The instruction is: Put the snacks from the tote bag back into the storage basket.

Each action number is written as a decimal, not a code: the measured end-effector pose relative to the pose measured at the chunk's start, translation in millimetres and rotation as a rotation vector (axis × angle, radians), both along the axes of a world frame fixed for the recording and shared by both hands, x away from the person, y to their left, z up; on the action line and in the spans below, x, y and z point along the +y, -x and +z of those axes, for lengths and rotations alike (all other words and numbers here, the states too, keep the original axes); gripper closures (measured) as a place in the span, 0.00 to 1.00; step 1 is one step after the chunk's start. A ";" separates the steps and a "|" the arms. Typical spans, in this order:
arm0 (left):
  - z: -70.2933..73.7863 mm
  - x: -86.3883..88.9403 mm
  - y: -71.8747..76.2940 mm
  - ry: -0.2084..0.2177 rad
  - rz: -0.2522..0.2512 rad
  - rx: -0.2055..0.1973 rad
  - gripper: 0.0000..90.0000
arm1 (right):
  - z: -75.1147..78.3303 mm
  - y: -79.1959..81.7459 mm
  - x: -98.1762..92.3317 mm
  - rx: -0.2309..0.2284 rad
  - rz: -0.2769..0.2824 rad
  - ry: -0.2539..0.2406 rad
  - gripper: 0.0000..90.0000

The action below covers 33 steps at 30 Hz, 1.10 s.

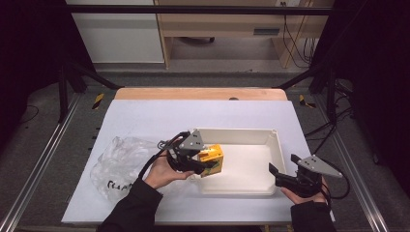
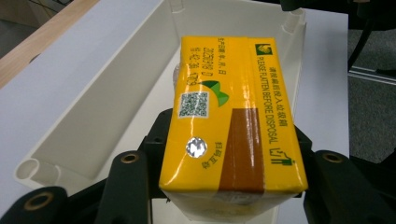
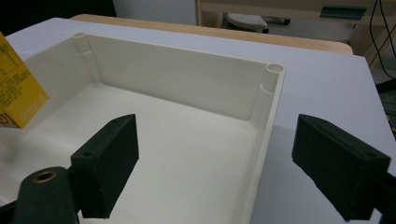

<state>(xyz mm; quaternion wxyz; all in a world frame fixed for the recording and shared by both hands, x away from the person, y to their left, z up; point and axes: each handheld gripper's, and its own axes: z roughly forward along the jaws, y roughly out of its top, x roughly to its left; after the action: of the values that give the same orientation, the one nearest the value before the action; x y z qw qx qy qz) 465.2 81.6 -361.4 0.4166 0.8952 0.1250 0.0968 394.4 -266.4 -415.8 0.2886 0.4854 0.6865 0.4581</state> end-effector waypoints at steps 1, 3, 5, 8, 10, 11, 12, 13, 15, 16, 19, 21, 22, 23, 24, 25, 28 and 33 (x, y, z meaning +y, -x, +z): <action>-2.4 -1.2 -0.7 -0.008 -0.007 0.001 0.56 | 0.0 -0.1 0.0 0.000 0.000 0.000 0.17; -4.9 -2.1 -1.4 -0.011 -0.015 0.001 0.56 | -0.1 -0.1 0.5 -0.002 0.000 0.000 0.17; -8.7 -3.3 -2.6 -0.010 -0.028 0.009 0.56 | 0.0 -0.2 0.7 -0.002 0.002 0.002 0.17; -13.3 -4.9 -4.0 -0.016 -0.046 0.015 0.56 | -0.3 -0.2 0.6 -0.003 0.003 0.003 0.17; -17.0 -6.8 -4.4 -0.022 -0.056 0.019 0.56 | -0.5 -0.3 0.5 -0.001 0.002 0.003 0.17; -18.8 -7.5 -4.3 -0.022 -0.062 0.021 0.56 | -0.6 -0.3 0.5 -0.001 0.002 0.003 0.17; -20.0 -8.0 -4.3 -0.023 -0.067 0.023 0.56 | -0.6 -0.3 0.6 -0.001 0.002 0.004 0.17; -21.3 -8.4 -4.1 -0.026 -0.074 0.024 0.56 | -0.6 -0.3 0.6 -0.001 0.002 0.004 0.17; -24.7 -9.6 -3.4 -0.030 -0.090 0.027 0.56 | -0.8 -0.3 0.8 0.000 0.003 0.006 0.17; -25.8 -10.0 -3.1 -0.029 -0.095 0.028 0.56 | -0.9 -0.3 0.9 0.001 0.004 0.006 0.17; -29.4 -10.5 -3.0 -0.032 -0.115 0.036 0.56 | -1.0 -0.3 1.1 -0.001 0.003 0.007 0.17; -31.7 -11.1 -2.9 -0.034 -0.123 0.040 0.56 | -0.8 -0.2 1.0 0.000 0.004 0.007 0.17; -32.6 -11.2 -2.9 -0.038 -0.127 0.038 0.56 | -0.9 -0.3 1.2 0.000 0.003 0.006 0.17; -33.9 -11.5 -2.9 -0.037 -0.128 0.043 0.56 | -1.0 -0.3 1.2 0.001 0.003 0.006 0.17; -35.3 -11.6 -3.2 -0.041 -0.130 0.043 0.56 | -1.1 -0.4 1.2 0.001 0.003 0.006 0.17; -36.8 -11.7 -3.4 -0.041 -0.132 0.046 0.56 | -1.2 -0.4 1.2 0.001 0.003 0.006 0.17; -41.5 -12.3 -3.8 -0.046 -0.140 0.048 0.56 | -1.4 -0.4 1.0 0.002 0.003 0.007 0.17; -45.9 -15.7 -3.2 -0.064 -0.167 0.050 0.56 | -1.8 -0.7 1.1 0.002 0.003 0.010 0.17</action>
<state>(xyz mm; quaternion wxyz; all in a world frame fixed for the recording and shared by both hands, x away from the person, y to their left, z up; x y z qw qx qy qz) 468.3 65.9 -407.2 0.3911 0.9176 0.0570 0.0433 395.2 -265.3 -417.5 0.2895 0.4833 0.6897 0.4549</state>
